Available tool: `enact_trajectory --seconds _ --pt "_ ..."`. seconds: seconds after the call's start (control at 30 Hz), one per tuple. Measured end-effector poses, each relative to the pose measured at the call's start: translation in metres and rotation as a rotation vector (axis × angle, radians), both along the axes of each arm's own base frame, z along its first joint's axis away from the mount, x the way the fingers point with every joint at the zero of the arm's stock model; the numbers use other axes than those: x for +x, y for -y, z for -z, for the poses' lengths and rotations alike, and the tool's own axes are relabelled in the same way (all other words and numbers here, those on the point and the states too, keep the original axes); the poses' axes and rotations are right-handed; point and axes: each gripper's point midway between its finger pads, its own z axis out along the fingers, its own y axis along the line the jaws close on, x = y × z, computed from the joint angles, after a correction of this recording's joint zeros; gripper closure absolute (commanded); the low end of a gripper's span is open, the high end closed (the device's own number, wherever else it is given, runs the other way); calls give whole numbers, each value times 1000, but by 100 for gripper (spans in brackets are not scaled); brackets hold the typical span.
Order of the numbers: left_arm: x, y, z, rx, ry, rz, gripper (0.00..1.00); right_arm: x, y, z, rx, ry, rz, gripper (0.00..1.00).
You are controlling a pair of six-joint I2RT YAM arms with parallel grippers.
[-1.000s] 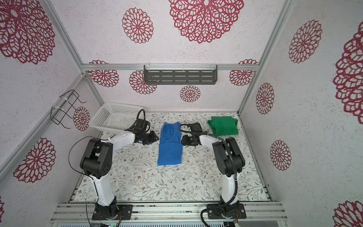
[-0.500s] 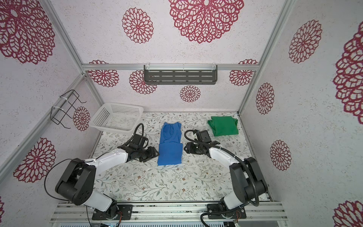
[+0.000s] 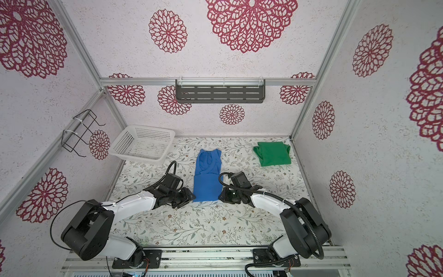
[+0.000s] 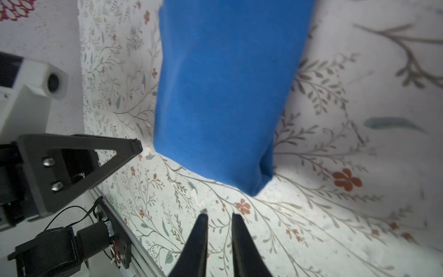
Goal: Fold and stack the tank tops
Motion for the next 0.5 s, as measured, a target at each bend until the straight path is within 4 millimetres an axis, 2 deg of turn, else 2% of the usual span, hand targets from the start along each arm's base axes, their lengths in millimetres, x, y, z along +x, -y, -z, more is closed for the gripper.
enact_trajectory --seconds 0.07,0.13,0.17,0.23,0.33,0.4,0.5 --pt "23 16 -24 -43 67 9 53 9 -7 -5 19 25 -2 84" --pt "41 30 -31 -82 103 24 54 14 -12 1 22 26 0 85" --pt "46 35 -26 -94 104 28 54 16 -12 8 15 18 2 85" --pt "47 38 -2 -89 67 31 55 17 -13 24 -5 -7 4 85" --pt "25 24 49 -31 -43 14 55 15 -8 48 -33 -47 10 86" --pt "25 20 51 -40 -33 1 55 14 -3 58 -45 -68 18 86" --pt "24 18 51 -37 -22 -5 55 19 0 56 -36 -62 23 80"
